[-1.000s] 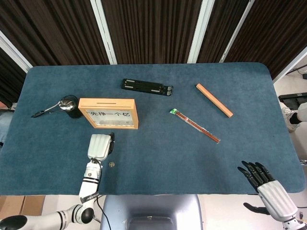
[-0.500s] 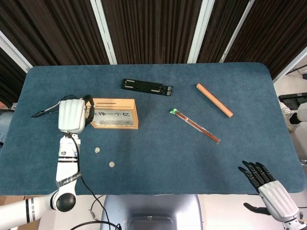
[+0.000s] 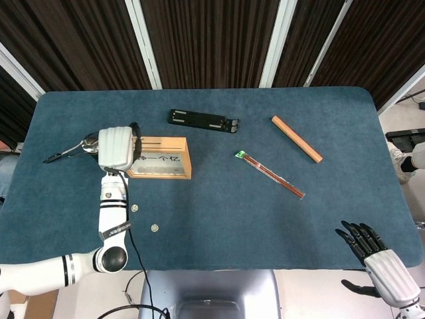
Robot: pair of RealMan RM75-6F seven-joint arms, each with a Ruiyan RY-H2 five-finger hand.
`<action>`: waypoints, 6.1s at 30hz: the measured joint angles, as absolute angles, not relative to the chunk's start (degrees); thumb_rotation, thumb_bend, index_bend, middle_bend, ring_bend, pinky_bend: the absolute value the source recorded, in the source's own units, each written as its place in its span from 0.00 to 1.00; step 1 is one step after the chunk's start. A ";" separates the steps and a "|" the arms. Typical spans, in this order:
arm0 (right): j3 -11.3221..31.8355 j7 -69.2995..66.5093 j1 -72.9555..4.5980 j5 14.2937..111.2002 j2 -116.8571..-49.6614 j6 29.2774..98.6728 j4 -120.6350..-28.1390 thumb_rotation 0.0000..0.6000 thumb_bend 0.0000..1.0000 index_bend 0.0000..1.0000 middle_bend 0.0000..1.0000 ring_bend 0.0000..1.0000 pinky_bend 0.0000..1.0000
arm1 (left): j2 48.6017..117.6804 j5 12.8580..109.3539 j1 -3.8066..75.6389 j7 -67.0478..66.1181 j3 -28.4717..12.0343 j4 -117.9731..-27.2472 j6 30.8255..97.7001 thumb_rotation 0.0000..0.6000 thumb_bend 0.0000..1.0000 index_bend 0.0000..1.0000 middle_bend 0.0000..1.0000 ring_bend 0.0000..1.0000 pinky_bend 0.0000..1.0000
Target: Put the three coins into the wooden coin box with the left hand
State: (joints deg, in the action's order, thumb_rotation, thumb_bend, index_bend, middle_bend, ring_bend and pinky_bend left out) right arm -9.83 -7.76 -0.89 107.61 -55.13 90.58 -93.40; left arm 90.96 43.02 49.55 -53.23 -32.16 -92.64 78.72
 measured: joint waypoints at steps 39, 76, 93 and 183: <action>-9.58 -8.89 -0.03 107.94 -54.87 92.06 -92.47 1.00 0.13 0.00 0.00 0.00 0.00 | 89.32 45.56 50.84 -46.75 -25.10 -97.27 80.70 1.00 0.42 0.37 1.00 1.00 1.00; -10.75 -7.45 0.29 111.08 -55.42 92.99 -92.19 1.00 0.13 0.00 0.00 0.00 0.00 | 106.31 79.67 18.97 -27.02 4.86 -79.16 83.64 1.00 0.41 0.41 1.00 1.00 1.00; -10.62 -7.86 0.32 110.62 -55.20 93.17 -92.14 1.00 0.13 0.00 0.00 0.00 0.00 | 110.79 79.43 20.74 -32.92 -0.21 -73.63 78.37 1.00 0.41 0.42 1.00 1.00 1.00; -10.37 -7.66 0.68 110.42 -55.27 93.52 -92.09 1.00 0.13 0.00 0.00 0.00 0.00 | 109.70 78.32 18.61 -33.37 -3.28 -70.51 74.22 1.00 0.41 0.45 1.00 1.00 1.00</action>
State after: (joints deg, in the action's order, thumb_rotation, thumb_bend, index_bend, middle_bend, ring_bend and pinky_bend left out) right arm -10.37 -7.66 0.68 110.42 -55.27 93.52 -92.09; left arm 109.70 78.32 18.61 -33.37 -3.28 -70.51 74.22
